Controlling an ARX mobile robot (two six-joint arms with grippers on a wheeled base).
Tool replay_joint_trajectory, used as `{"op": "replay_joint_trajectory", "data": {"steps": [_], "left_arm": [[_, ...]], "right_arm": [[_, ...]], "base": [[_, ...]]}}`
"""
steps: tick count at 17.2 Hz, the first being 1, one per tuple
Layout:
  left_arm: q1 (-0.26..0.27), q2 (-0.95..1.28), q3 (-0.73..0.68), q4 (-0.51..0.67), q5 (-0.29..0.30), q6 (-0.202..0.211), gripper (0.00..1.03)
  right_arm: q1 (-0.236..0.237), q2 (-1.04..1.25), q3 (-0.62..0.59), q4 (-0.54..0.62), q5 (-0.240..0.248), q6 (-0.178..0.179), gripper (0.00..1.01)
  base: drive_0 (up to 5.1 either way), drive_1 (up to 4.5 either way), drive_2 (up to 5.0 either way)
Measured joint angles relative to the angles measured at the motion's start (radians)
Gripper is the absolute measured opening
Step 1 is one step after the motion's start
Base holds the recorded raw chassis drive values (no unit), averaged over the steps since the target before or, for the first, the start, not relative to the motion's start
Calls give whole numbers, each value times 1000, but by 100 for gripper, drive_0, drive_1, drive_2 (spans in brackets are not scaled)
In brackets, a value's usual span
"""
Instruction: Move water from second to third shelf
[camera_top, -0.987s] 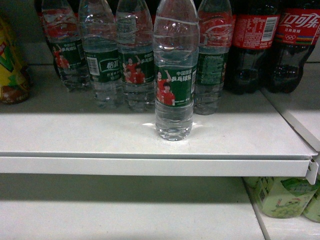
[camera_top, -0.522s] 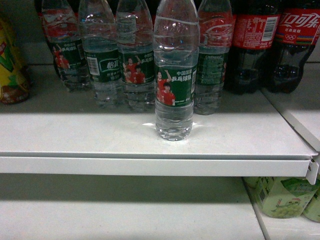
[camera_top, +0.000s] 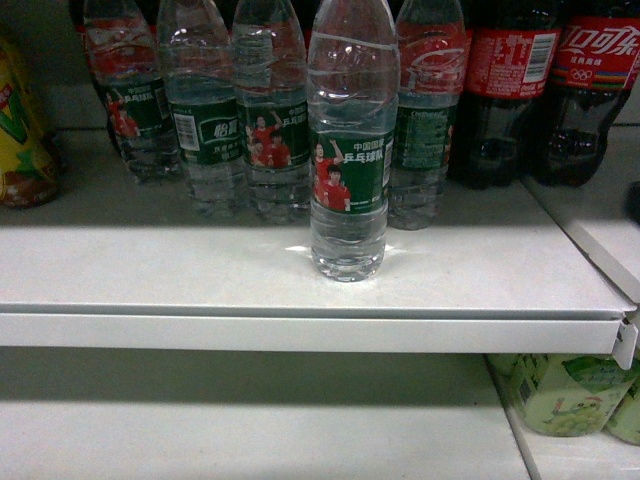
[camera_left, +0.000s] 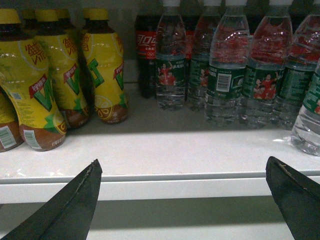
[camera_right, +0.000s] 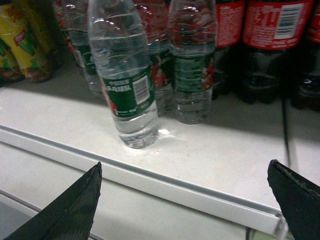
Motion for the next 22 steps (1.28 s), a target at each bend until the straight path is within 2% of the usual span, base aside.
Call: {"op": "replay_joint_trajectory", "data": {"steps": [1, 3, 4, 10, 16, 19, 22], "left_arm": [[0, 0, 0, 0, 0, 0, 98], [0, 0, 0, 0, 0, 0, 98], [0, 0, 0, 0, 0, 0, 98], [0, 0, 0, 0, 0, 0, 98], [0, 0, 0, 0, 0, 0, 98], [0, 0, 0, 0, 0, 0, 98], [0, 0, 0, 0, 0, 0, 98]], "right_arm": [[45, 83, 24, 54, 16, 1, 98], [101, 295, 109, 154, 57, 13, 98], [118, 424, 179, 165, 78, 39, 98], [161, 505, 284, 154, 111, 74, 98], [196, 534, 349, 86, 117, 84, 98], [234, 557, 404, 43, 115, 87, 98], [266, 626, 462, -1, 139, 101, 98]], "base": [[0, 0, 0], [0, 0, 0], [0, 0, 0], [0, 0, 0], [0, 0, 0], [0, 0, 0], [0, 0, 0]]}}
